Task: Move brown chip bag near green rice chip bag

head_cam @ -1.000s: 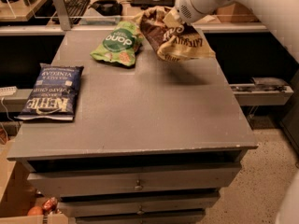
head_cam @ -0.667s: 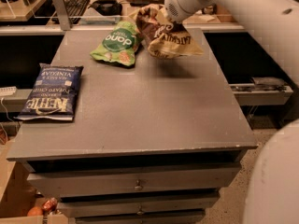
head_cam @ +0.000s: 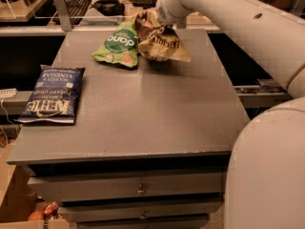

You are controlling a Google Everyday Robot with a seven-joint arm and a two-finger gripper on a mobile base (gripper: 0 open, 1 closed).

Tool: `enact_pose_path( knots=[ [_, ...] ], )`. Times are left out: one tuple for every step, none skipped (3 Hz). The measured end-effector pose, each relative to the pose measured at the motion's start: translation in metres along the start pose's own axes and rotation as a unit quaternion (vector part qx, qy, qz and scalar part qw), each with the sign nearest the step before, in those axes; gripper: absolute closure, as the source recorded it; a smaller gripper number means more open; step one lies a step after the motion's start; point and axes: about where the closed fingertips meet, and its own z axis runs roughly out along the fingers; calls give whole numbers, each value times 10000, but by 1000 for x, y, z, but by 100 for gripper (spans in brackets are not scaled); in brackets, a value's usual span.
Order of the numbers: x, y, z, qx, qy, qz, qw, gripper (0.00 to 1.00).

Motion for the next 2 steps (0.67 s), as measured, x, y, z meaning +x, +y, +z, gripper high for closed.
enact_pose_path(
  knots=[
    [2, 4, 9, 41, 29, 195, 9998, 12],
    [4, 9, 11, -4, 3, 280, 9996, 0]
  ],
)
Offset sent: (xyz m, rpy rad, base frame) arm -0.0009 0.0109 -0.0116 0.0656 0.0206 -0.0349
